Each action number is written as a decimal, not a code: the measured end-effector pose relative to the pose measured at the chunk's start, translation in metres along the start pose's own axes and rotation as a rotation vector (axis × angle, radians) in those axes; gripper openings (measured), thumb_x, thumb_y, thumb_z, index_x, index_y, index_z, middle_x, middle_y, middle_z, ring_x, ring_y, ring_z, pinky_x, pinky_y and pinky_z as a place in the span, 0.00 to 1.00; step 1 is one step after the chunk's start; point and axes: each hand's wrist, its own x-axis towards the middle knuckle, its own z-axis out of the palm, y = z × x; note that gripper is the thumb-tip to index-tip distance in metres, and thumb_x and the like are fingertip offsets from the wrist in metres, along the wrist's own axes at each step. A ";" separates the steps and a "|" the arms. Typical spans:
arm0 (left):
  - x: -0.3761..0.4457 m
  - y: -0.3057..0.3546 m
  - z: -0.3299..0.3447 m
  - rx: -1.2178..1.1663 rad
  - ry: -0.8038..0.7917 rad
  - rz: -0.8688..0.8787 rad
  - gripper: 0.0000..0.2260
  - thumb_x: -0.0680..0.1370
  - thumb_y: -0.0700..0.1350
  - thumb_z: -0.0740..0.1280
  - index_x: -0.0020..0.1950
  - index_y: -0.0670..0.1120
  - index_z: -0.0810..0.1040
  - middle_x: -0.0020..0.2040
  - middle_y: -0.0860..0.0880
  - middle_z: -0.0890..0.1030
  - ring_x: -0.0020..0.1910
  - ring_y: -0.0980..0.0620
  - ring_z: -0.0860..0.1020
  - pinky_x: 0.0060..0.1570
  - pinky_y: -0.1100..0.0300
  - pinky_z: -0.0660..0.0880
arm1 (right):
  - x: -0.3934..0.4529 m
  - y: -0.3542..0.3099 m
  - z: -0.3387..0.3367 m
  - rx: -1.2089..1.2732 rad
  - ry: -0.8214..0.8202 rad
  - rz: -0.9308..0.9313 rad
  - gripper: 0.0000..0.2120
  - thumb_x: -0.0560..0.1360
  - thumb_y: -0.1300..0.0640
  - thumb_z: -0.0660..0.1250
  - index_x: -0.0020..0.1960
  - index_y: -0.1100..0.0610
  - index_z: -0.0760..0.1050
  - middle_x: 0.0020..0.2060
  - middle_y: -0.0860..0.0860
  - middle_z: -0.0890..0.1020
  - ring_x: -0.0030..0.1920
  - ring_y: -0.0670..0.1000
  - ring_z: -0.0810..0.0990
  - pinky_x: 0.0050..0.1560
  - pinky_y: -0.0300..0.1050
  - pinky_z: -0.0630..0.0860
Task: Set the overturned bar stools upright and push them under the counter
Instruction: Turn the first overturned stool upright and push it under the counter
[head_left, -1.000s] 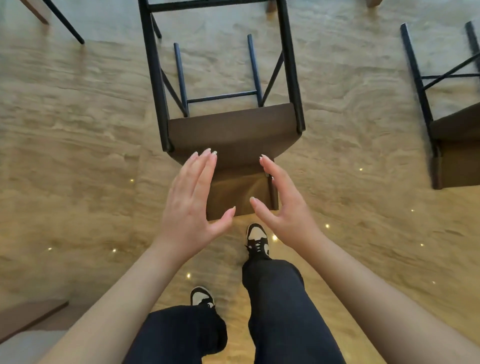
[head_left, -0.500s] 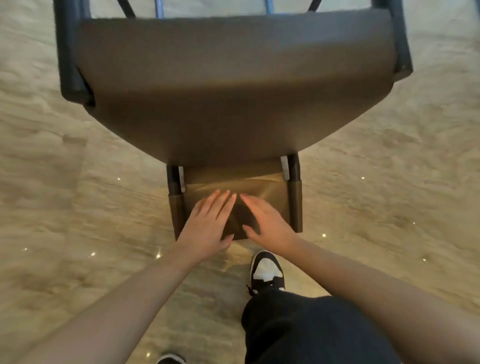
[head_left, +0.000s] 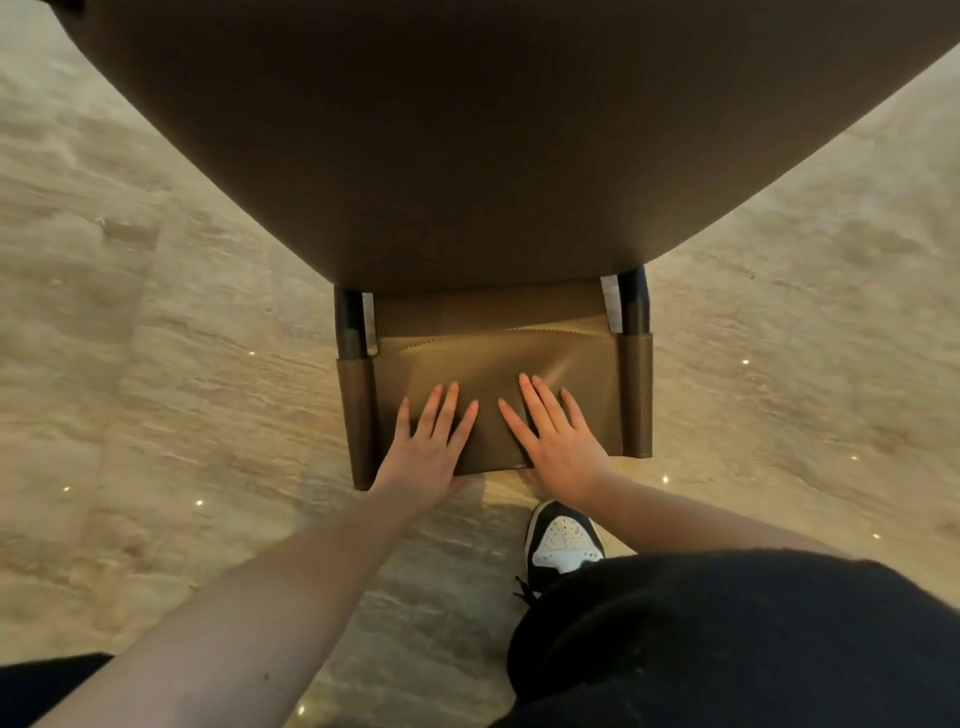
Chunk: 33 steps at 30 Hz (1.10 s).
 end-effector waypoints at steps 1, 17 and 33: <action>0.000 -0.001 0.001 0.018 0.004 0.009 0.44 0.81 0.66 0.56 0.79 0.43 0.30 0.81 0.35 0.40 0.81 0.35 0.43 0.74 0.31 0.48 | 0.001 0.001 0.000 -0.018 -0.007 -0.001 0.45 0.80 0.39 0.59 0.80 0.55 0.33 0.78 0.65 0.37 0.79 0.64 0.37 0.77 0.66 0.45; 0.003 0.024 -0.037 -0.082 -0.262 -0.092 0.40 0.82 0.40 0.63 0.79 0.41 0.34 0.80 0.34 0.36 0.79 0.33 0.38 0.74 0.32 0.54 | 0.002 -0.016 -0.044 -0.120 -0.198 0.038 0.44 0.80 0.61 0.66 0.79 0.61 0.35 0.77 0.70 0.41 0.77 0.71 0.40 0.75 0.70 0.50; -0.118 -0.030 -0.357 -0.253 -0.265 -0.129 0.36 0.81 0.33 0.61 0.82 0.44 0.43 0.82 0.38 0.47 0.81 0.40 0.50 0.76 0.43 0.60 | -0.074 0.011 -0.372 0.078 -0.290 -0.018 0.36 0.81 0.57 0.63 0.81 0.51 0.46 0.80 0.60 0.52 0.80 0.62 0.50 0.76 0.60 0.54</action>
